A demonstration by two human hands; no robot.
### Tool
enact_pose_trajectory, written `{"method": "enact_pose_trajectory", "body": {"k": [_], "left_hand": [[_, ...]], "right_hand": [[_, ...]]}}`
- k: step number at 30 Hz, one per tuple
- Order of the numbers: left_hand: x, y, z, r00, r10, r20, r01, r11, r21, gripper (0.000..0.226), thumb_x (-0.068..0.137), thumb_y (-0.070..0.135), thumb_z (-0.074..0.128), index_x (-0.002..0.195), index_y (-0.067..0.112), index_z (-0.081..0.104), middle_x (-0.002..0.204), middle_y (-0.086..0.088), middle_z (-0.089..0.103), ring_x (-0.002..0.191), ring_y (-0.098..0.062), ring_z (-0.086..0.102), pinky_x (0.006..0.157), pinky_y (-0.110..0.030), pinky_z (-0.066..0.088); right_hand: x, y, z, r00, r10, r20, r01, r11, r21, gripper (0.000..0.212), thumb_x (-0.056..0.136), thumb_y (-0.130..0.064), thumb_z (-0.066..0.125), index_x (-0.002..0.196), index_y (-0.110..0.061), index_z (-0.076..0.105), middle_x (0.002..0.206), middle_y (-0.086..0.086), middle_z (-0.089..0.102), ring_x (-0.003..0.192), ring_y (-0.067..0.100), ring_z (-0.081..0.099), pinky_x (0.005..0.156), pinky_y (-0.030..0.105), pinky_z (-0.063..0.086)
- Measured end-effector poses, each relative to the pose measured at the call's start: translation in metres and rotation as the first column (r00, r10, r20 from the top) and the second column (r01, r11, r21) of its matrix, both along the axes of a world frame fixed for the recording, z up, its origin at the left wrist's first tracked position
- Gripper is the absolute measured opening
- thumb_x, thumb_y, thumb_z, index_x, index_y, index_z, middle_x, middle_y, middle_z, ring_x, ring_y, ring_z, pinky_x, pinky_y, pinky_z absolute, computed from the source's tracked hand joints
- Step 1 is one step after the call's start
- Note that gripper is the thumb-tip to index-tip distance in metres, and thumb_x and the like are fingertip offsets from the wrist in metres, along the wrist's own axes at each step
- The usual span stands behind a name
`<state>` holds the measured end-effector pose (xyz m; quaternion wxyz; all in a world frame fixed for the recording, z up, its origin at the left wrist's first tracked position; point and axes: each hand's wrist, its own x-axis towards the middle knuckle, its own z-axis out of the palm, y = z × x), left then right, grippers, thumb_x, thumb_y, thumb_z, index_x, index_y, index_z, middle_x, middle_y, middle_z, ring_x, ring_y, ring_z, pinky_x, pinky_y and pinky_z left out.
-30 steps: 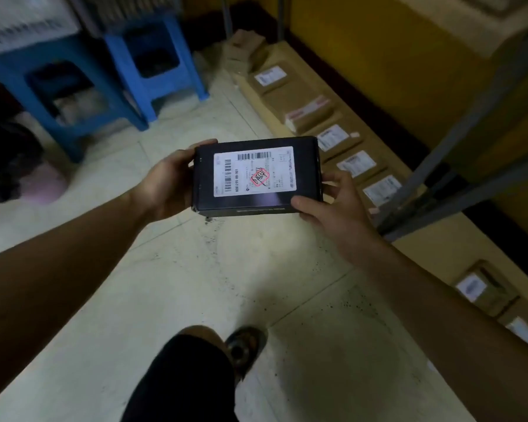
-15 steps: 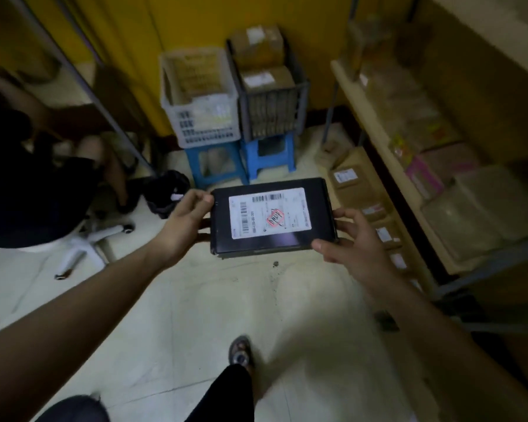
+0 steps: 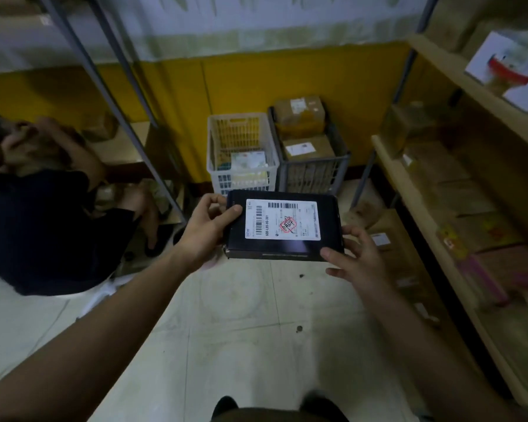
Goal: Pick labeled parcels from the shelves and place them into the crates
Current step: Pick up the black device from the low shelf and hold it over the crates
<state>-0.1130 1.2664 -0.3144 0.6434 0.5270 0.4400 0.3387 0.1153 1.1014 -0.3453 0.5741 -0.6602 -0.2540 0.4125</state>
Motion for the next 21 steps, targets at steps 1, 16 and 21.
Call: {"method": "enact_pose_trajectory", "body": {"k": [1, 16, 21], "left_hand": [[0.009, 0.012, -0.003, 1.0, 0.023, 0.013, -0.023, 1.0, -0.002, 0.021, 0.097, 0.014, 0.067, 0.106, 0.012, 0.048, 0.109, -0.02, 0.066, 0.08, -0.015, 0.074, 0.06, -0.023, 0.056], [0.186, 0.222, -0.029, 0.994, 0.078, -0.079, -0.073, 0.995, 0.061, 0.028, 0.092, 0.038, 0.072, 0.114, 0.046, 0.057, 0.119, -0.008, 0.069, 0.105, -0.029, 0.071, 0.086, -0.05, 0.061], [0.222, 0.285, -0.047, 0.982, 0.136, -0.128, -0.123, 0.987, 0.105, 0.037, 0.095, 0.038, 0.068, 0.127, 0.046, 0.052, 0.122, -0.003, 0.067, 0.109, -0.02, 0.069, 0.09, -0.044, 0.06]], "right_hand": [[0.008, 0.015, -0.003, 0.999, -0.015, -0.03, 0.015, 1.0, 0.0, 0.041, 0.084, -0.008, 0.08, 0.109, -0.03, 0.056, 0.115, -0.001, 0.068, 0.088, 0.013, 0.074, 0.07, 0.036, 0.062], [0.203, 0.264, -0.02, 0.996, 0.091, -0.024, -0.092, 0.995, -0.032, 0.034, 0.088, -0.017, 0.077, 0.111, -0.028, 0.056, 0.121, 0.002, 0.066, 0.105, 0.024, 0.07, 0.08, 0.041, 0.061], [0.243, 0.349, -0.02, 0.99, 0.143, -0.013, -0.143, 0.988, -0.064, 0.034, 0.088, -0.015, 0.077, 0.107, -0.031, 0.054, 0.116, -0.004, 0.064, 0.103, 0.016, 0.067, 0.084, 0.04, 0.06]]}}
